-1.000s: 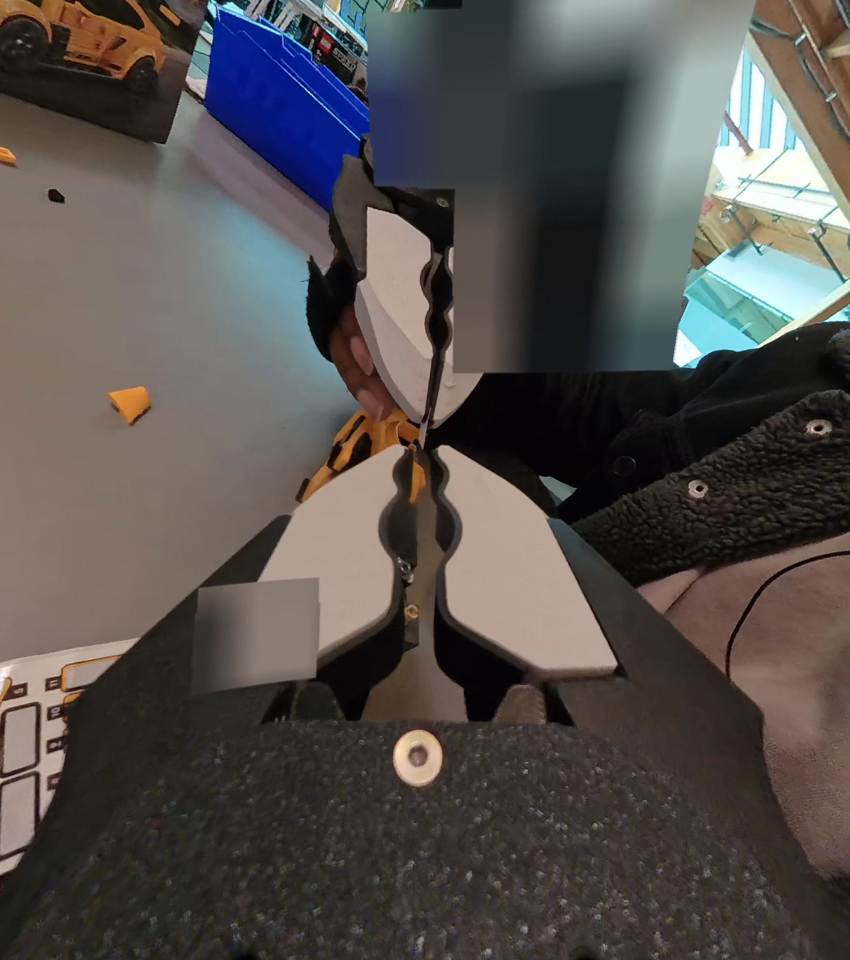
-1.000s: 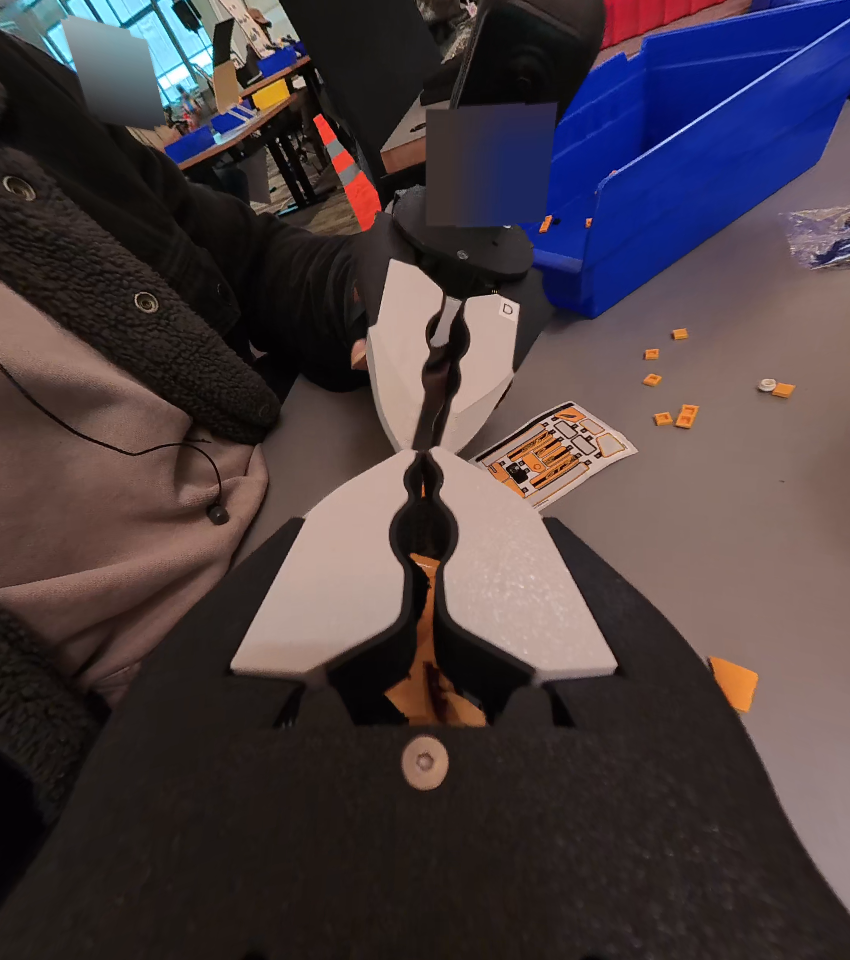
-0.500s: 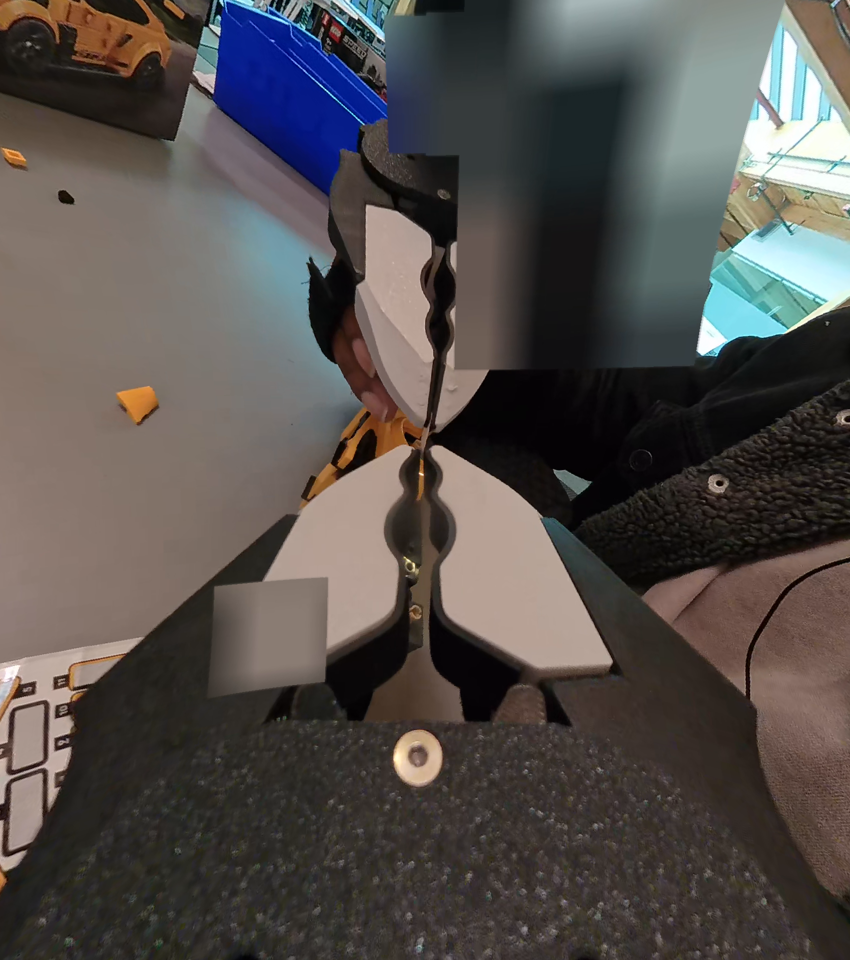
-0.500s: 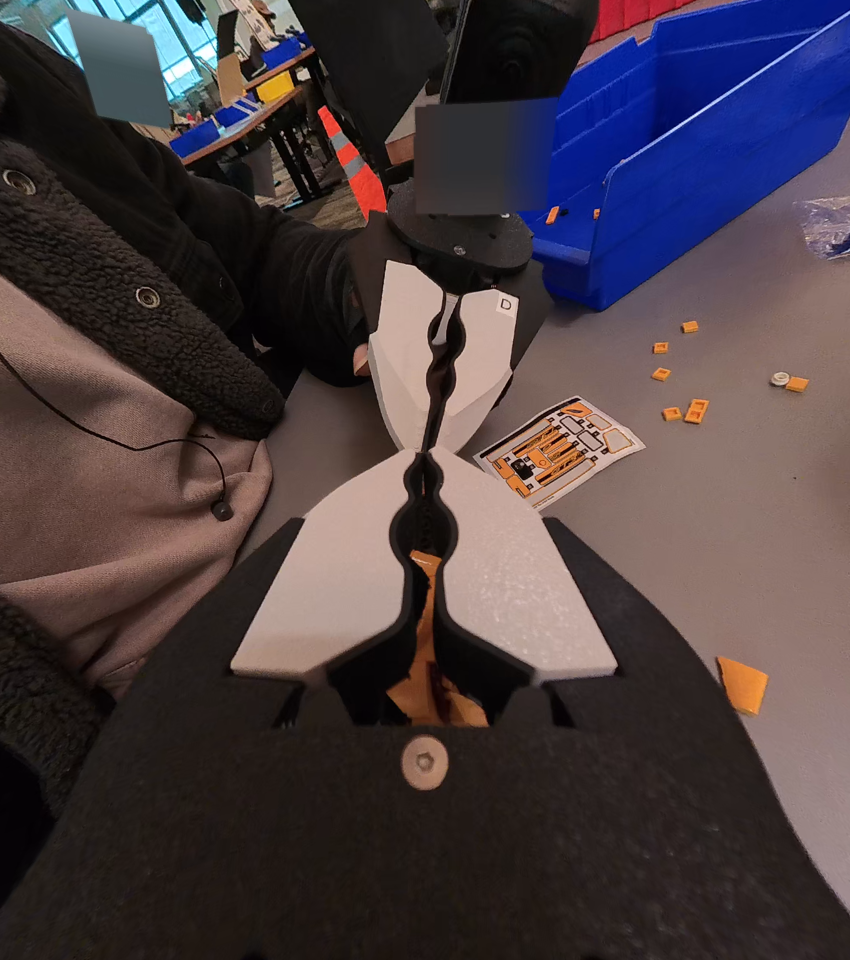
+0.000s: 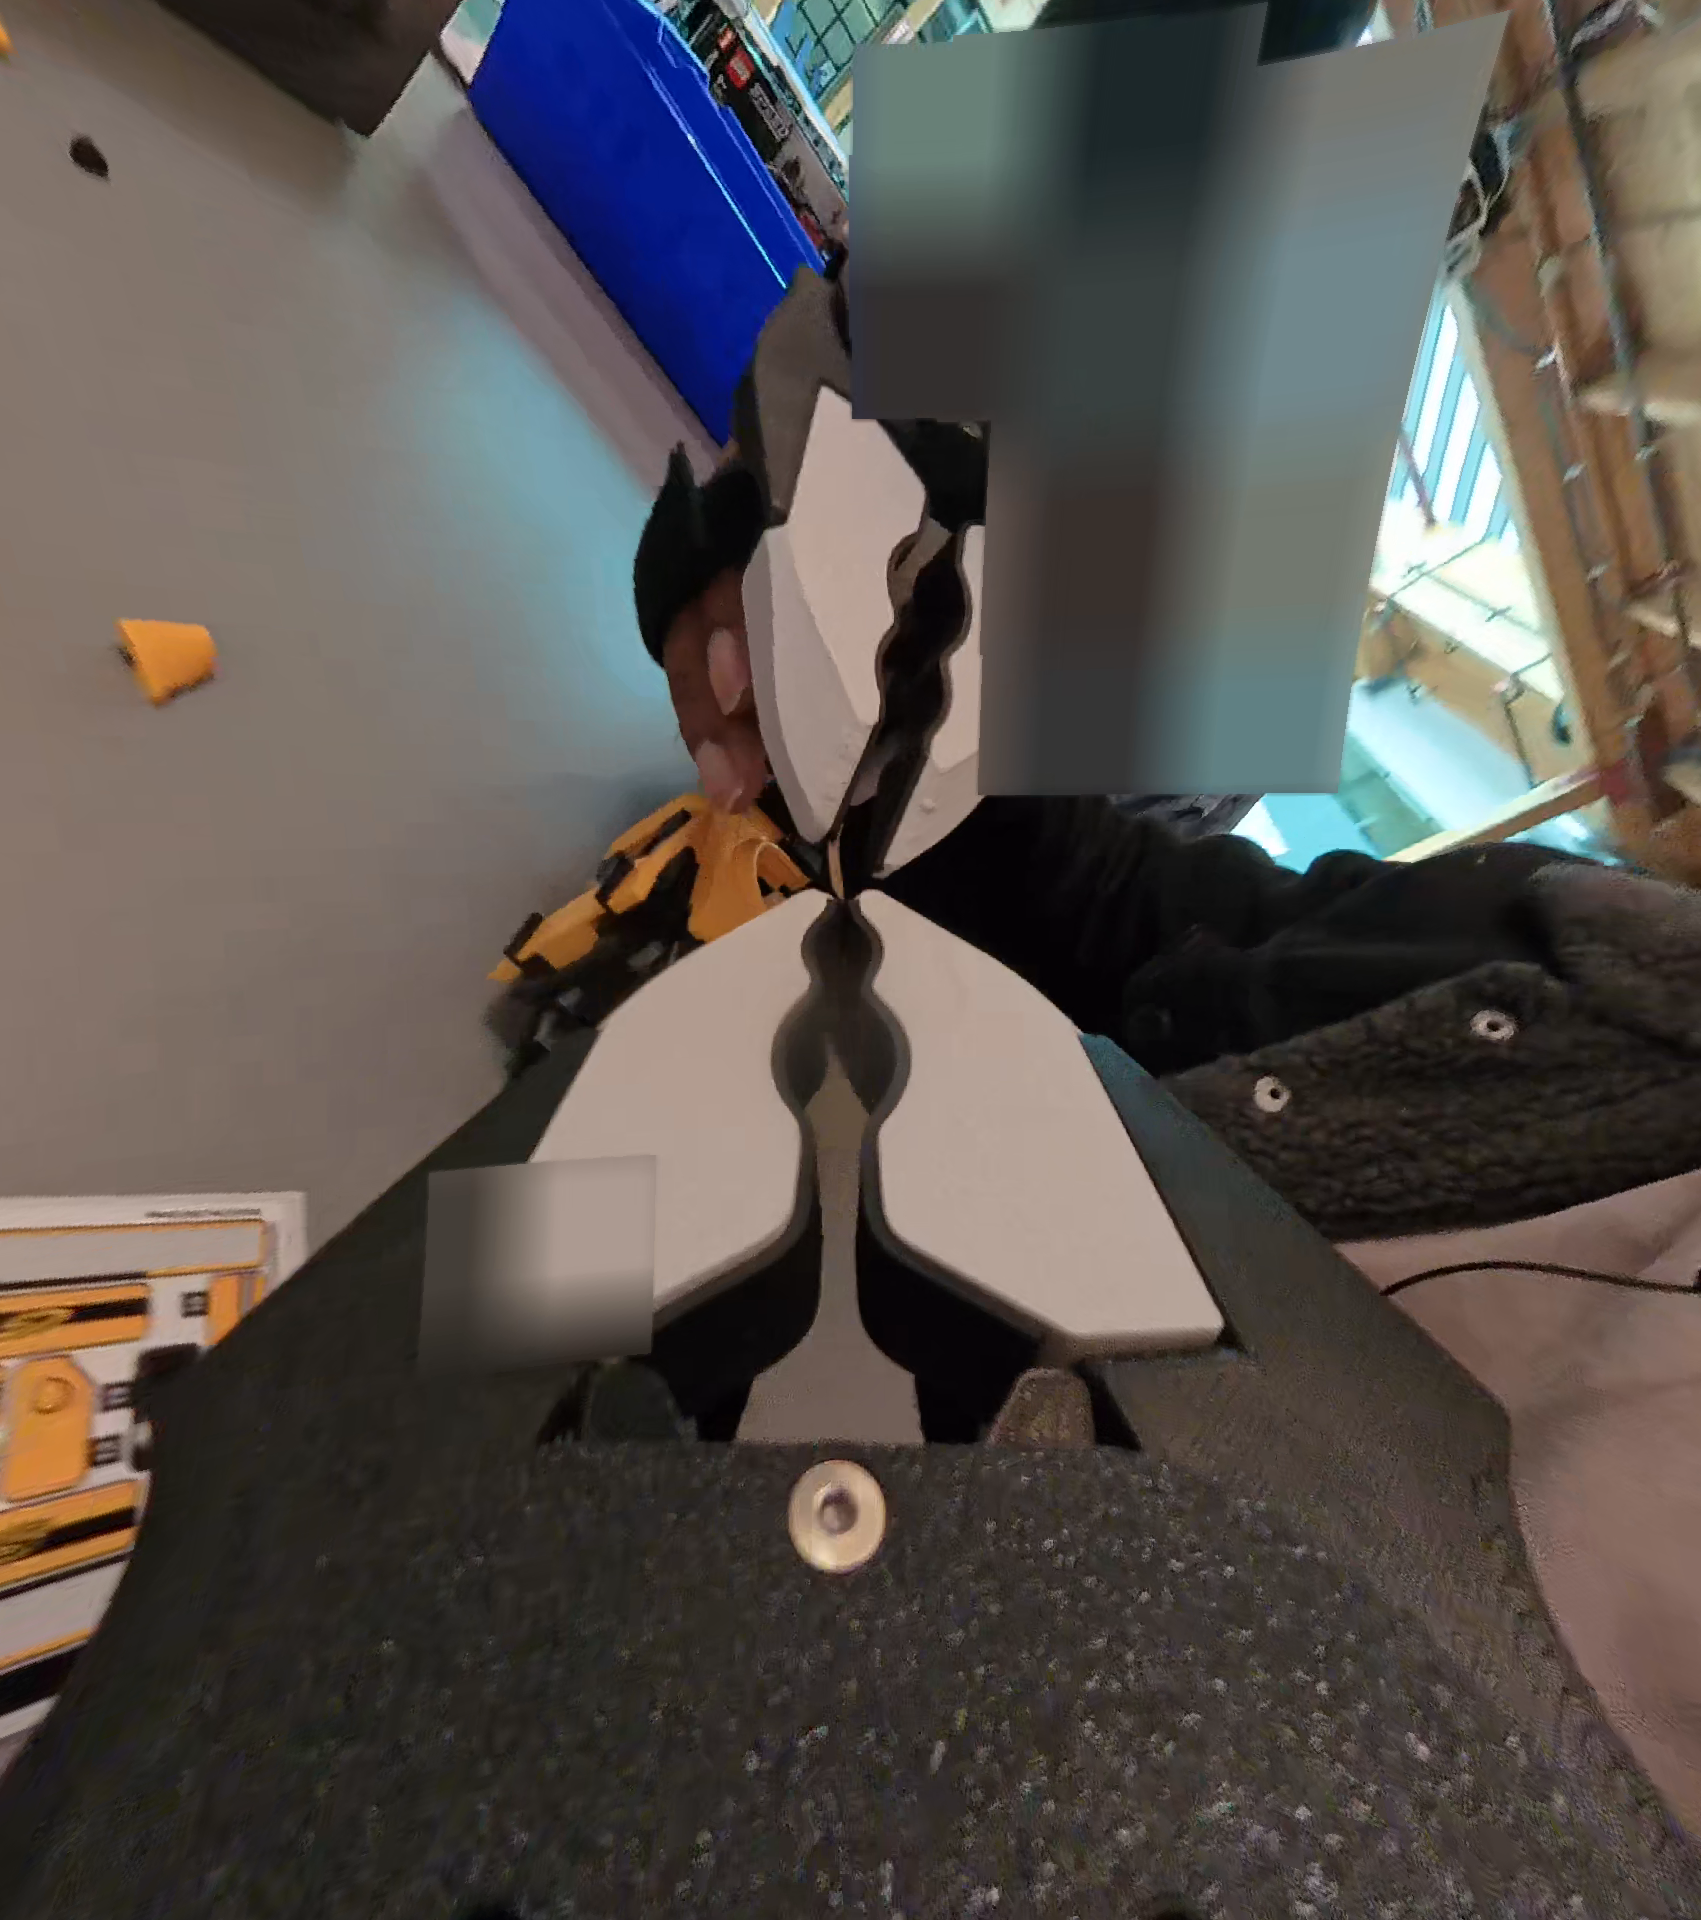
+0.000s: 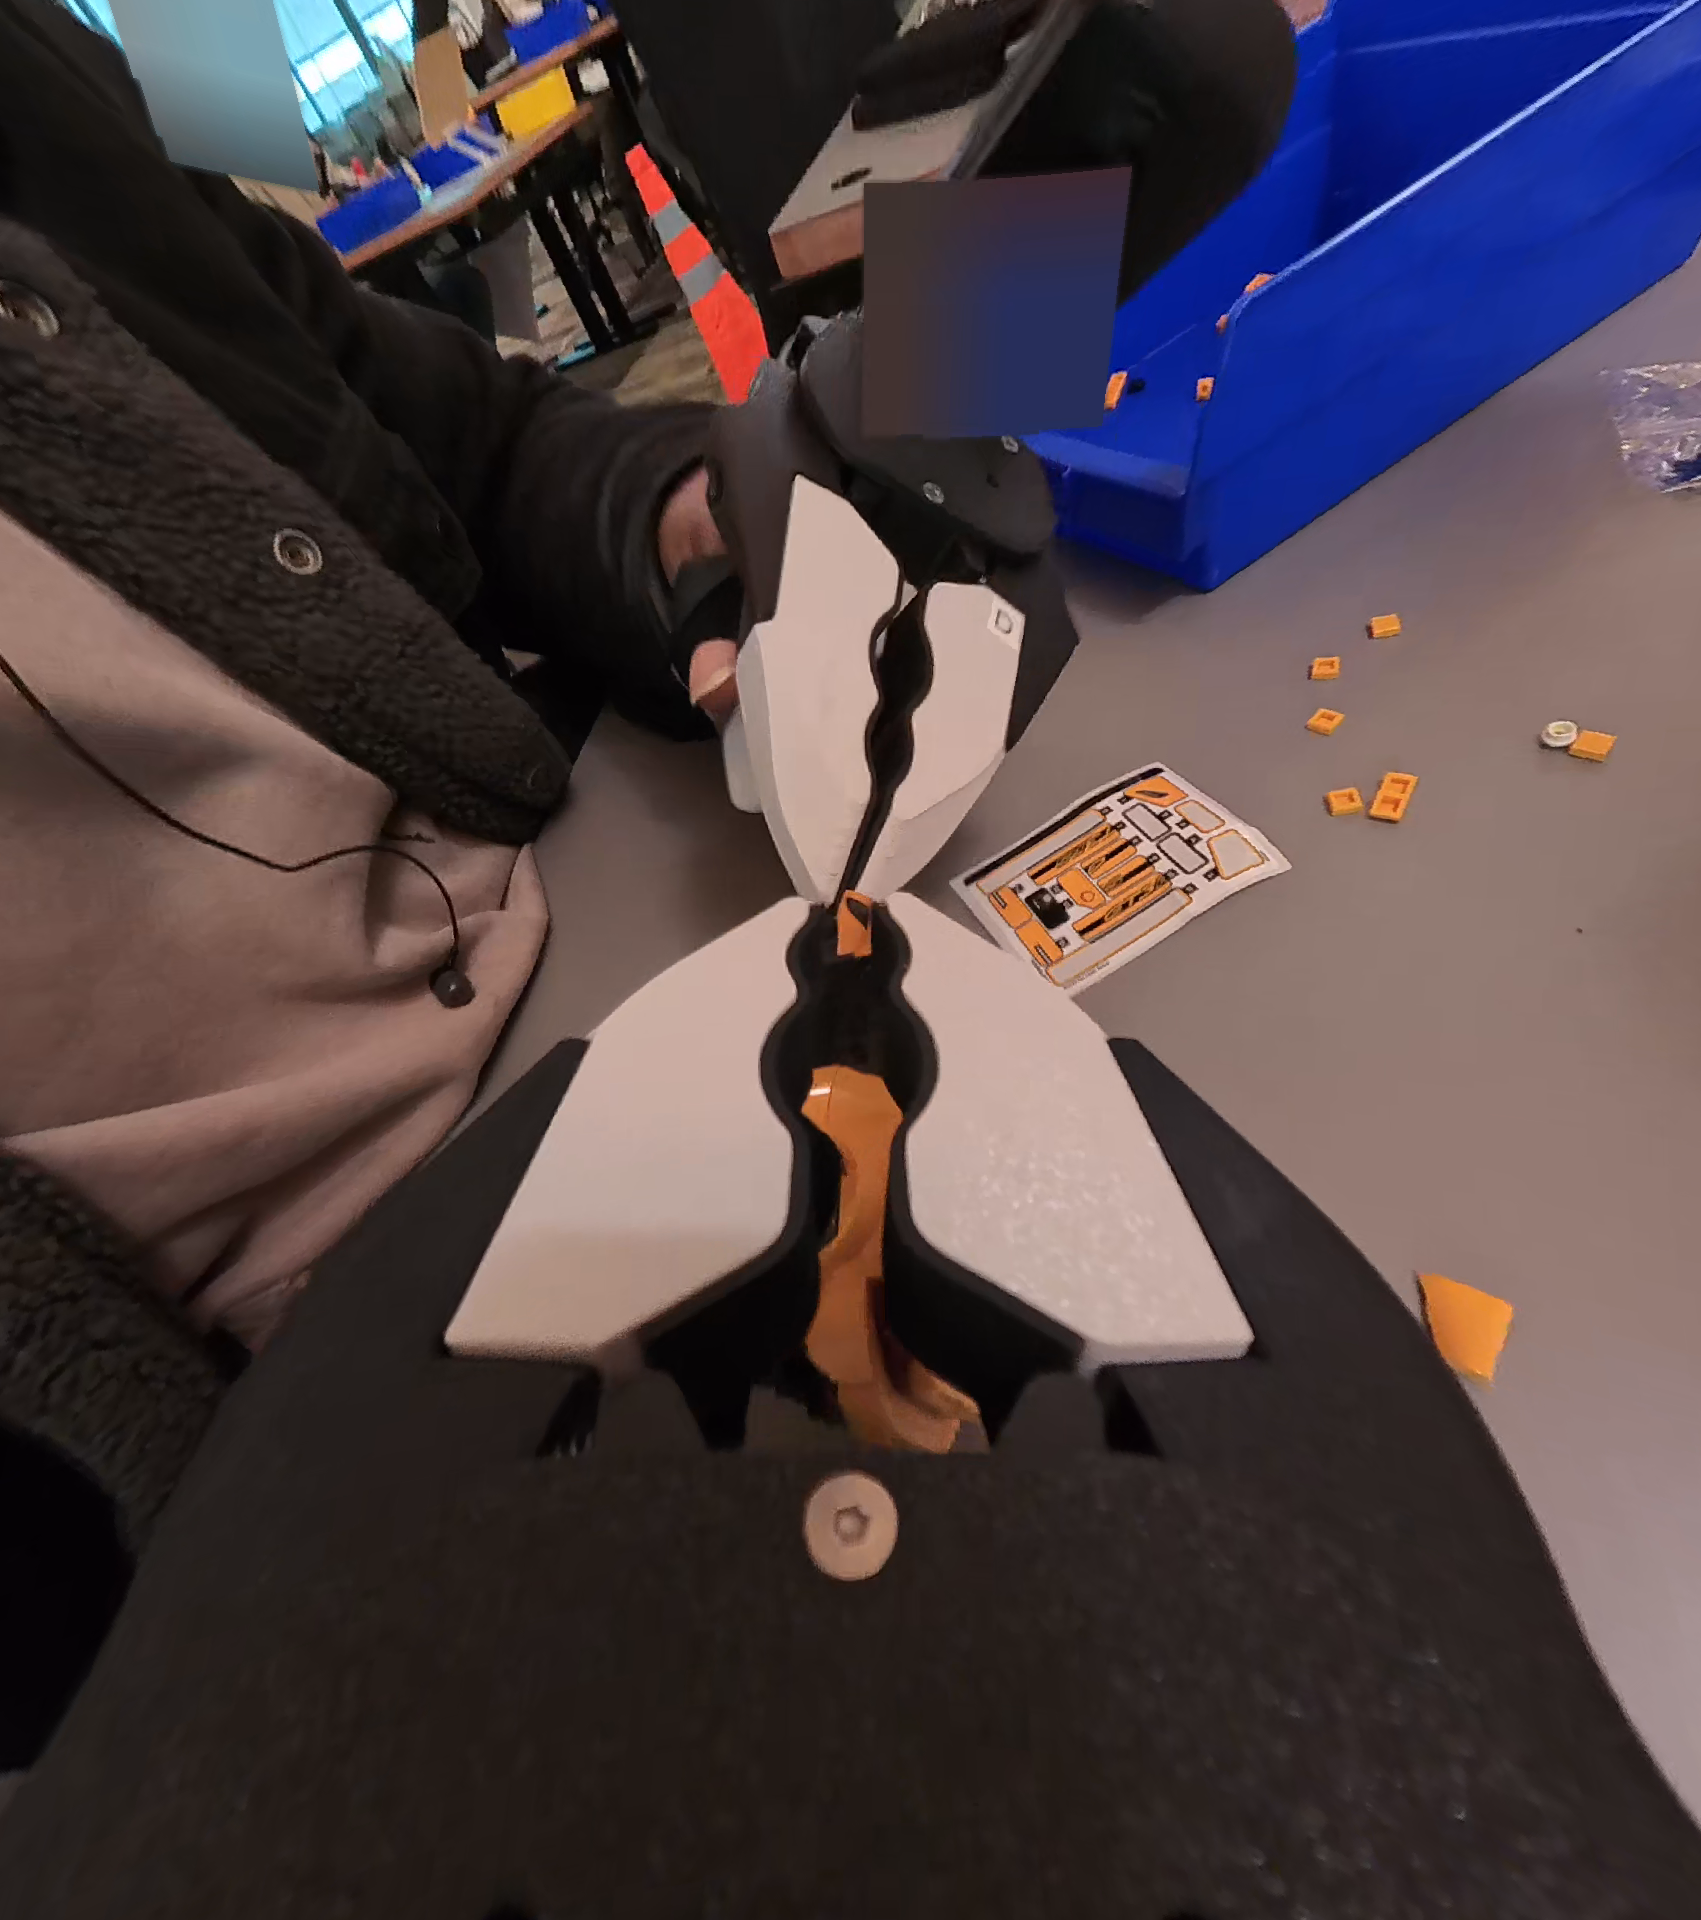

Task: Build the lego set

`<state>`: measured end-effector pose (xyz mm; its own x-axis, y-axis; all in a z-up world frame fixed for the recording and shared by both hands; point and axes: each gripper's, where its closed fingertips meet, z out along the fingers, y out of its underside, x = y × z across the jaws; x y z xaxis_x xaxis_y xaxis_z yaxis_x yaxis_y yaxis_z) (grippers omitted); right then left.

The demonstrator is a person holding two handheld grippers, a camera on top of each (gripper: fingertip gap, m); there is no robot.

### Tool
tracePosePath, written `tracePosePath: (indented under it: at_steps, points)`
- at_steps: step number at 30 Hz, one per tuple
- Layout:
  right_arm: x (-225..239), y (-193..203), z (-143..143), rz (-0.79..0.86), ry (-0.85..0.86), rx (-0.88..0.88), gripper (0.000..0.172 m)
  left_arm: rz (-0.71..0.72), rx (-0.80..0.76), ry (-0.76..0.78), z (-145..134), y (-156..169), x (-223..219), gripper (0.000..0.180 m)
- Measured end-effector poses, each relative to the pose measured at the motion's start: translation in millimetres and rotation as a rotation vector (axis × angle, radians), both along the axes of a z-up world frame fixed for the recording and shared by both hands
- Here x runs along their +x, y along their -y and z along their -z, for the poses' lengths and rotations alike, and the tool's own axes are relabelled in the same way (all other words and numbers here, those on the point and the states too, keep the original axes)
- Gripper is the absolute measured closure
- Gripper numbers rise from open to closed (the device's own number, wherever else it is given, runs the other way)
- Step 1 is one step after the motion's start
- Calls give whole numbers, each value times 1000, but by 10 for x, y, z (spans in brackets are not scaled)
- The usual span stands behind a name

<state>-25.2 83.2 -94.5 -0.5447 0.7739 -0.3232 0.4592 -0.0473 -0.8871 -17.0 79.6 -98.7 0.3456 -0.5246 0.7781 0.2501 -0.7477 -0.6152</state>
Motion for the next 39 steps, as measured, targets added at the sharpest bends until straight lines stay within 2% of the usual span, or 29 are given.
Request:
tracePosePath:
  at_steps: [4, 20, 39]
  points:
    - [41, -44, 17, -8, 22, 2, 163, 14, -49, 42, -2, 31, 84, 180]
    - [108, -117, 41, -97, 109, -109, 167, 9, -37, 41, 37, -41, 54, 180]
    - [136, -51, 37, -145, 180, -136, 172, 32, -7, 7, 32, -4, 89, 180]
